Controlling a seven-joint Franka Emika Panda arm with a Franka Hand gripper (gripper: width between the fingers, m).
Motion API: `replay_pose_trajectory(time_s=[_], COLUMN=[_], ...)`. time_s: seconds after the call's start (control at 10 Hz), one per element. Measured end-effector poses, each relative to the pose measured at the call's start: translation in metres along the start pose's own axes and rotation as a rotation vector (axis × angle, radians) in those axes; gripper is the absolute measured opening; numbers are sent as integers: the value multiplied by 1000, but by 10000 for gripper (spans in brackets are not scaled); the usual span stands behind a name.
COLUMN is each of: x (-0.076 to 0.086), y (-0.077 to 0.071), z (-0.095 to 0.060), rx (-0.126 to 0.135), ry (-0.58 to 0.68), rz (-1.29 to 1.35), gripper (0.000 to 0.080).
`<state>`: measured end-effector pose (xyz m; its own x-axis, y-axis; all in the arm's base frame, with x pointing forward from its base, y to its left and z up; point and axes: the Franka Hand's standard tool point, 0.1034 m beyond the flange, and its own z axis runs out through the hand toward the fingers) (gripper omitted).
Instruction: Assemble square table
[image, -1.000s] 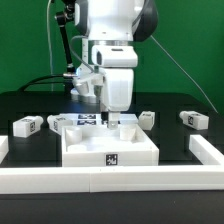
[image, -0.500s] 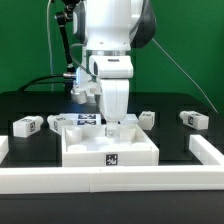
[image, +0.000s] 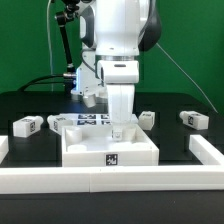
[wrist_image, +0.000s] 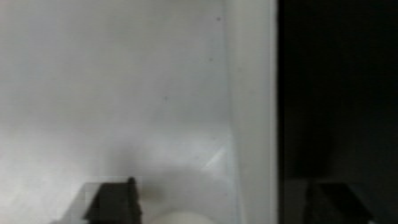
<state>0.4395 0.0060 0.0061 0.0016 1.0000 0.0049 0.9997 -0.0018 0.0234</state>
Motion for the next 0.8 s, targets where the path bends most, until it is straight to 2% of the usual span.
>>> replay_pose_trajectory(time_s=[0.1,0.2,0.3,0.8], x=[-5,-8,-8,-8], y=[-2,-2,-3,-3], z=[1,1,1,1], rx=[3,4,5,5], ry=[0,0,0,0], rz=[-2,4,5,7], gripper=[377,243,73,57])
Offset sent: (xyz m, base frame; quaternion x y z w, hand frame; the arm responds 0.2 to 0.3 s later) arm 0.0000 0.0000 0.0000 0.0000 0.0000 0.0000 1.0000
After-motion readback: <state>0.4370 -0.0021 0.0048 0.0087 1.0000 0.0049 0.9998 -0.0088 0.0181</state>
